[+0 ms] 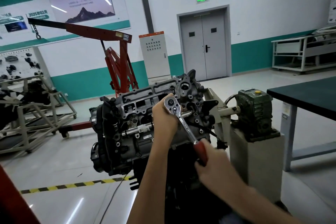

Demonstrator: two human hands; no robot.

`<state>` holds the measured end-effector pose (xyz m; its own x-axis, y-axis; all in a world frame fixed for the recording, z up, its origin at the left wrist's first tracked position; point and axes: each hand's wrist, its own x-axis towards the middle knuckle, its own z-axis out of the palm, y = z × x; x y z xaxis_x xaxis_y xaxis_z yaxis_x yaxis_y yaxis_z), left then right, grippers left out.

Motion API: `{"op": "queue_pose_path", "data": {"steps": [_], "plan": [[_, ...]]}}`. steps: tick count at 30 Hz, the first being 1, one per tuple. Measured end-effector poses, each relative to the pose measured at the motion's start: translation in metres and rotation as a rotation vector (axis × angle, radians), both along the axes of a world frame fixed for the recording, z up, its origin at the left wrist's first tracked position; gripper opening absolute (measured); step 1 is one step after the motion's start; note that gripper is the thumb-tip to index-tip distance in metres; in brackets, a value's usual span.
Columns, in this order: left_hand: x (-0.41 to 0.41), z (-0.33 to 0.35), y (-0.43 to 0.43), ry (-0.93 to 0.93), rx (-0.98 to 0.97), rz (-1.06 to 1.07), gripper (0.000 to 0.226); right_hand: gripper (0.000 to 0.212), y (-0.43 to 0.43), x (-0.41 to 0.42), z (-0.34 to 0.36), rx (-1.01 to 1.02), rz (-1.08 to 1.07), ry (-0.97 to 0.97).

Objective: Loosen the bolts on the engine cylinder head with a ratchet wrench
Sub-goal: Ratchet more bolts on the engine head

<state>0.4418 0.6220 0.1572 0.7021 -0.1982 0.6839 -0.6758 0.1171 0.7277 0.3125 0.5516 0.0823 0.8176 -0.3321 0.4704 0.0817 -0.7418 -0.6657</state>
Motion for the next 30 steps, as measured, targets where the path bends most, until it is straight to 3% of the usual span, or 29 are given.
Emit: {"op": "queue_pose_path", "data": {"steps": [5, 8, 11, 14, 17, 19, 23, 27, 30], "plan": [[-0.003, 0.001, 0.001, -0.026, 0.027, -0.022, 0.045, 0.018, -0.087, -0.005, 0.069, -0.544, -0.015, 0.093], [-0.005, 0.002, 0.001, -0.041, -0.022, -0.034, 0.047, 0.024, -0.093, -0.001, 0.090, -0.763, -0.215, -0.057], [-0.004, -0.001, -0.001, -0.053, -0.026, -0.015, 0.047, 0.025, -0.050, -0.002, 0.064, -0.714, -0.296, -0.205], [-0.002, -0.001, -0.006, -0.022, -0.048, -0.007, 0.037, 0.025, -0.001, 0.001, 0.029, -0.438, -0.275, -0.236], [-0.003, 0.001, -0.009, 0.130, -0.141, -0.083, 0.038, 0.022, 0.034, 0.011, 0.012, -0.173, -0.144, -0.112], [-0.002, 0.001, -0.007, 0.121, -0.112, -0.091, 0.046, 0.019, 0.040, 0.014, 0.008, -0.103, -0.084, -0.106], [-0.001, 0.004, 0.000, 0.001, 0.025, -0.027, 0.050, 0.009, 0.003, 0.006, 0.024, -0.325, -0.092, -0.066], [0.000, 0.008, 0.005, -0.065, 0.093, -0.101, 0.053, 0.008, -0.064, 0.005, 0.069, -0.718, -0.088, 0.013], [0.001, 0.011, 0.008, -0.071, 0.113, -0.168, 0.054, 0.015, -0.091, 0.017, 0.101, -0.847, -0.187, 0.008]]}}
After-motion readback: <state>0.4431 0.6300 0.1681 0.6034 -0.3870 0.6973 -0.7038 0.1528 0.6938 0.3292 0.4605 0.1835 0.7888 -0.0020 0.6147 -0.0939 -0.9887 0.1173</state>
